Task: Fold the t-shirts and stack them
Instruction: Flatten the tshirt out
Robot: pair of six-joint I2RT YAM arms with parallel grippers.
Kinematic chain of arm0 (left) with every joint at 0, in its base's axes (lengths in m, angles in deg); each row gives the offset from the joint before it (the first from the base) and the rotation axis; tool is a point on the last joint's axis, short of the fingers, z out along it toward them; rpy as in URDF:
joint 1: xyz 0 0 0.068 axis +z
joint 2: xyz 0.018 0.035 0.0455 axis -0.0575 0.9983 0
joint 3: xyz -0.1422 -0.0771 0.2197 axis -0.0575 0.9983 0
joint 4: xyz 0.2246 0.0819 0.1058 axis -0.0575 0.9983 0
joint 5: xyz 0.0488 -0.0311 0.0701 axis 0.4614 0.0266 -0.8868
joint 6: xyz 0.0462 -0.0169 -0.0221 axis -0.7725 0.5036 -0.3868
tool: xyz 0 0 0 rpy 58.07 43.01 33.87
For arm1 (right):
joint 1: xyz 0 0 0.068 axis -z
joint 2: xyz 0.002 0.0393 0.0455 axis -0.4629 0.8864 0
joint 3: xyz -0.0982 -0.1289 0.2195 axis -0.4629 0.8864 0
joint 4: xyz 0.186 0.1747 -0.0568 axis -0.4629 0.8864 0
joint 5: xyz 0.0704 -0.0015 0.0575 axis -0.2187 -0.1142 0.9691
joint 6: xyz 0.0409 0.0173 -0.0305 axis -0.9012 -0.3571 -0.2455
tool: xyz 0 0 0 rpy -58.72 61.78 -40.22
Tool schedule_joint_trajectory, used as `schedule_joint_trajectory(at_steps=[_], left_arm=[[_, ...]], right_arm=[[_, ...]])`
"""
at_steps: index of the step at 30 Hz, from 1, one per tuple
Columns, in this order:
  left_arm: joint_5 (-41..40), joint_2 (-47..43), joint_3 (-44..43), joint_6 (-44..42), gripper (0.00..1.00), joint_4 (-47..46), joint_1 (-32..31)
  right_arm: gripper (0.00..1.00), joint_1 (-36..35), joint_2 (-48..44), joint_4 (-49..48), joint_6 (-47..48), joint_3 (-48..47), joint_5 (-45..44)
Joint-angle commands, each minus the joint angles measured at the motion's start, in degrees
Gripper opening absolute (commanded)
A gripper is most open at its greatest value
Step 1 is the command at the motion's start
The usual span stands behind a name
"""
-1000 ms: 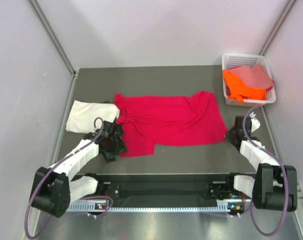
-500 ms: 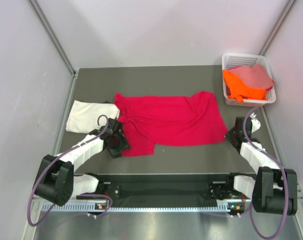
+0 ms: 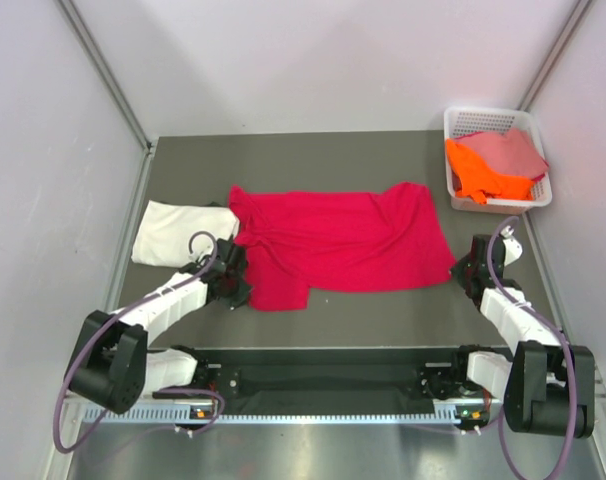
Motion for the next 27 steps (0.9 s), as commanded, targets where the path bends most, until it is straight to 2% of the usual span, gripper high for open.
schedule_joint_trajectory(at_steps=[1, 7, 10, 18, 21, 27], left_arm=[[-5.6, 2.5, 1.3, -0.1, 0.0, 4.1, 0.0], [-4.4, -2.2, -1.5, -1.5, 0.0, 7.4, -0.1], [-4.8, -2.8, -6.0, -3.5, 0.0, 10.0, -0.1], [-6.4, 2.6, -26.0, -7.4, 0.0, 12.2, 1.4], [-6.3, 7.1, -35.9, -8.0, 0.0, 12.0, 3.4], [-2.0, 20.0, -59.3, -9.4, 0.0, 13.2, 9.8]], right_arm=[[0.0, 0.4, -1.4, -2.3, 0.6, 0.3, -0.1], [0.0, 0.4, -2.2, -2.3, 1.4, -0.2, 1.0], [0.0, 0.4, -3.0, -2.6, 2.7, -0.9, 3.8], [0.0, -2.0, -6.7, -5.8, 4.2, -6.9, 16.7], [0.0, -4.5, -5.3, -4.4, 3.5, -14.3, 16.6], [0.0, -8.0, 7.6, 1.9, 3.8, -39.4, 15.4]])
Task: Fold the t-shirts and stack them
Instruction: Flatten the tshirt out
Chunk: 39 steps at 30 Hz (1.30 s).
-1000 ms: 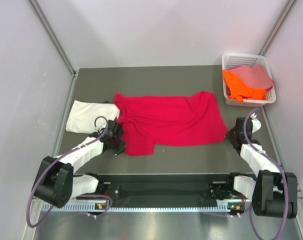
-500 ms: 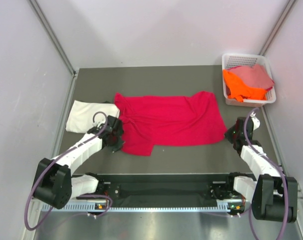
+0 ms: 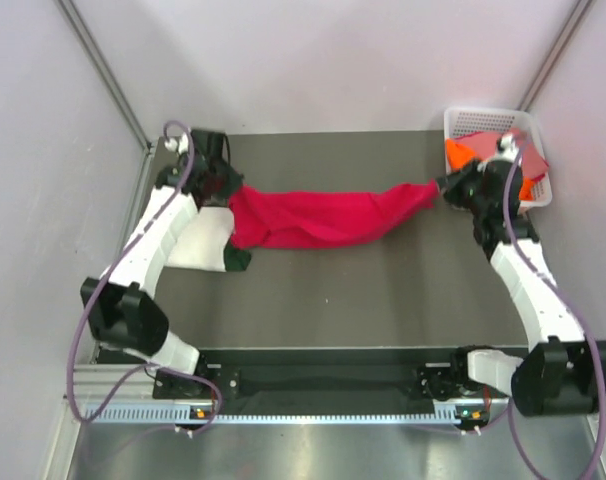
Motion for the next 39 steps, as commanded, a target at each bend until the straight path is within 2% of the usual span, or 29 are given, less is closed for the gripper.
schedule_joint_trajectory(at_steps=[1, 4, 7, 10, 14, 15, 18, 23, 25, 29, 32, 35, 39], left_arm=[[3.9, 6.4, -15.4, -2.2, 0.0, 0.2, 4.3], [7.1, 10.1, -26.4, -5.2, 0.0, 0.4, 5.9], [5.2, 8.2, -31.7, -9.4, 0.0, -1.0, 6.1], [7.6, 0.4, -30.3, -12.4, 0.0, -5.4, 6.1], [12.9, -15.2, -19.2, -12.5, 0.0, -19.1, 6.1], [13.2, -20.8, -18.2, -12.2, 0.0, -19.8, 6.1], [13.9, -28.9, -17.2, -12.4, 0.0, -20.8, 6.1], [13.3, -34.9, -19.4, -13.6, 0.0, -21.9, 6.1], [13.2, -34.6, -22.4, -13.0, 0.0, -22.0, 6.1], [14.7, -28.2, -31.1, -11.9, 0.0, -20.5, 6.1], [13.4, -21.0, -36.3, -11.7, 0.0, -19.4, 6.1], [13.3, -13.3, -35.6, -10.8, 0.0, -20.0, 6.1], [16.0, -4.7, -30.0, -8.9, 0.0, -25.0, 6.1]], right_arm=[[0.0, -0.9, 5.4, 2.1, 1.1, -13.3, 1.9], [0.0, -0.9, 7.2, 3.7, 2.2, -21.4, 4.8], [0.0, -0.9, 4.4, 0.9, 2.5, -24.7, 8.6], [0.0, -1.0, -0.6, -2.8, 2.1, -25.5, 12.0], [0.0, -1.0, -9.6, -3.8, 1.0, -25.8, 15.3], [0.0, -0.9, -13.9, -3.9, 0.6, -25.3, 15.3], [0.0, -0.9, -22.6, -3.8, 0.1, -23.9, 14.7], [0.0, -0.9, -31.1, 2.4, 3.4, -25.5, 10.1], [0.0, -0.9, -33.1, 5.1, 4.4, -27.4, 8.4], [0.0, -1.0, -32.3, 8.6, 5.5, -32.2, 5.7], [0.0, -0.9, -25.1, 12.0, 6.8, -37.6, 2.9], [0.0, -0.9, -17.8, 12.7, 7.0, -36.4, -0.1], [0.0, -0.9, -10.3, 7.2, 4.5, -30.7, -0.7]])
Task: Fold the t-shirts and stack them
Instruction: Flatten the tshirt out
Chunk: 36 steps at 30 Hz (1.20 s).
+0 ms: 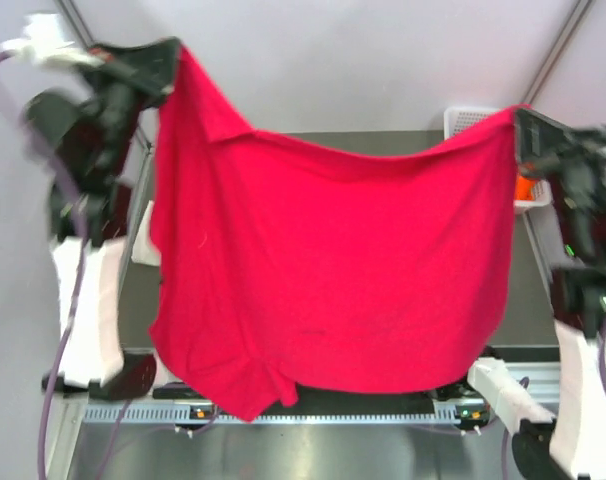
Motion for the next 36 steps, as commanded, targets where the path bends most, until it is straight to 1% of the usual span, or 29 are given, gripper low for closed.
schedule_joint_trajectory(at_steps=[1, 3, 4, 5, 6, 7, 8, 9, 10, 11, 13, 14, 15, 16, 18, 21, 22, 24, 25, 26, 27, 28, 29, 30, 31, 32, 33, 35, 36], left_arm=[[1.4, 9.4, 4.5, 2.3, 0.0, -2.5, 0.0], [1.4, 14.1, 4.1, 2.3, 0.0, -3.9, 0.0], [1.5, 15.8, 2.1, 2.3, 0.0, -4.2, 0.0], [1.4, 19.6, 0.4, 2.3, 0.0, -3.9, 0.1], [1.7, 21.7, -1.9, 2.3, 0.0, -2.8, 0.1], [2.1, 23.9, -7.8, 2.3, 0.0, -2.1, 0.3], [2.3, 28.3, -11.4, 2.3, 0.0, -1.1, 0.3], [3.1, 30.7, -15.2, 2.5, 0.0, -0.3, 0.3], [3.5, 32.8, -22.8, 2.7, 0.0, 0.9, 0.4], [3.9, 36.4, -26.2, 3.7, 0.0, 1.1, 0.6], [4.5, 38.7, -32.6, 6.0, 0.0, -0.2, 1.2], [4.3, 38.8, -32.6, 6.8, 0.0, -1.3, 1.4], [4.0, 38.4, -31.7, 7.5, 0.0, -2.8, 1.6], [3.6, 38.0, -29.0, 8.3, 0.0, -4.1, 1.9], [3.6, 37.3, -26.8, 9.0, 0.0, -6.7, 2.0], [4.8, 38.4, -25.0, 8.8, 0.0, -6.7, 2.2], [5.2, 38.6, -23.1, 7.9, 0.0, -6.9, 2.4], [5.8, 37.5, -19.8, 6.5, 0.0, -8.4, 2.4], [6.1, 36.1, -15.2, 5.6, 0.0, -9.0, 2.4], [6.4, 35.1, -12.7, 5.0, 0.0, -9.7, 2.4], [7.1, 34.0, -7.5, 4.4, 0.0, -11.2, 2.2], [7.4, 33.0, -5.0, 3.8, 0.0, -11.8, 2.1], [7.5, 30.6, -2.6, 2.6, 0.0, -11.9, 1.8], [6.9, 29.4, -0.3, 1.8, 0.0, -12.0, 1.4], [6.5, 28.0, 3.9, -0.3, 0.0, -11.4, 0.0], [6.0, 25.2, 5.9, -1.8, 0.0, -11.0, -0.8], [3.4, 23.5, 10.0, -3.2, 0.0, -10.1, -2.8], [0.4, 18.2, 14.8, -6.3, 0.0, -8.2, -4.9], [-0.5, 16.3, 19.8, -7.0, 0.0, -8.0, -6.5]], right_arm=[[0.0, -0.4, 9.8, -1.2, -1.7, 6.2, -2.2], [0.0, -0.4, 14.4, -3.4, -2.8, 7.4, -2.0], [0.0, -0.3, 16.3, -4.9, -3.1, 7.0, -1.7], [0.0, -0.3, 18.3, -5.1, -3.3, 6.2, -1.3], [0.0, 0.0, 22.7, -5.1, -3.6, 3.1, -0.6], [0.0, 0.8, 25.0, -5.1, -4.6, 1.2, 1.6], [0.0, 1.4, 27.1, -5.1, -5.2, -0.8, 3.0], [0.0, 1.7, 31.3, -5.1, -5.8, -5.6, 4.4], [0.0, 1.7, 33.3, -4.5, -6.7, -8.2, 7.0], [0.0, 3.7, 37.1, -3.6, -6.9, -14.4, 8.0], [0.0, 4.3, 40.6, 0.2, -6.6, -21.1, 9.0], [0.0, 4.3, 42.2, 1.6, -6.2, -24.3, 8.5], [0.0, 4.3, 45.1, 2.8, -6.0, -29.5, 8.3], [0.0, 4.6, 46.4, 3.9, -6.2, -31.3, 8.9], [0.0, 5.1, 49.7, 4.4, -7.1, -34.4, 10.5], [0.0, 5.8, 51.4, 2.8, -8.3, -32.7, 13.5], [0.0, 5.9, 51.6, 1.2, -8.5, -31.3, 14.6], [0.0, 6.4, 51.3, -0.7, -9.3, -25.6, 15.6], [0.0, 6.8, 51.3, -2.6, -9.7, -23.4, 16.6], [0.0, 7.1, 51.2, -3.1, -9.9, -19.2, 16.7], [0.0, 7.7, 50.9, -4.5, -10.6, -16.8, 16.8], [0.0, 8.1, 50.7, -5.5, -11.1, -14.2, 17.5], [0.0, 8.5, 50.5, -6.6, -11.8, -8.5, 18.1], [0.0, 9.0, 49.9, -8.1, -12.4, -5.6, 18.6], [0.0, 9.9, 49.7, -10.6, -13.6, -2.7, 19.4], [0.0, 10.3, 49.4, -11.7, -13.9, 2.3, 19.6], [0.0, 10.8, 49.1, -13.0, -13.9, 4.6, 20.0], [0.0, 11.0, 49.0, -13.6, -13.0, 9.8, 20.3], [0.0, 11.0, 48.6, -13.8, -12.1, 11.5, 20.3]])
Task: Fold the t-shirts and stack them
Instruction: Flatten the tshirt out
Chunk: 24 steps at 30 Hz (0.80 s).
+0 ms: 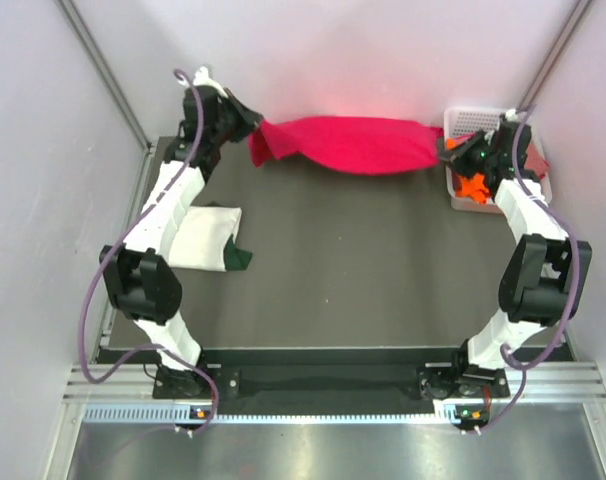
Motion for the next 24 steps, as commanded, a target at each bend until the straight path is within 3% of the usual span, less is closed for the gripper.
schedule_joint_trajectory(at_steps=[1, 7, 13, 24], left_arm=[[-5.9, -15.8, 7.8, -7.5, 0.0, -2.0, -4.9], [-13.5, -30.0, 23.3, -9.3, 0.0, 3.7, -7.0], [-15.7, -40.0, 33.5, -10.8, 0.0, 11.1, -8.7], [-5.3, -51.4, 52.6, -9.0, 0.0, 13.6, -10.2]], right_arm=[[0.0, 0.7, -2.5, -7.0, 0.0, 5.1, 2.3], [0.0, 0.8, -6.6, -7.3, 3.4, 17.1, 0.8], [0.0, 0.9, -18.7, -6.3, 6.4, 30.9, -3.4], [0.0, 7.8, -38.9, 2.7, 11.3, 44.3, -10.6]])
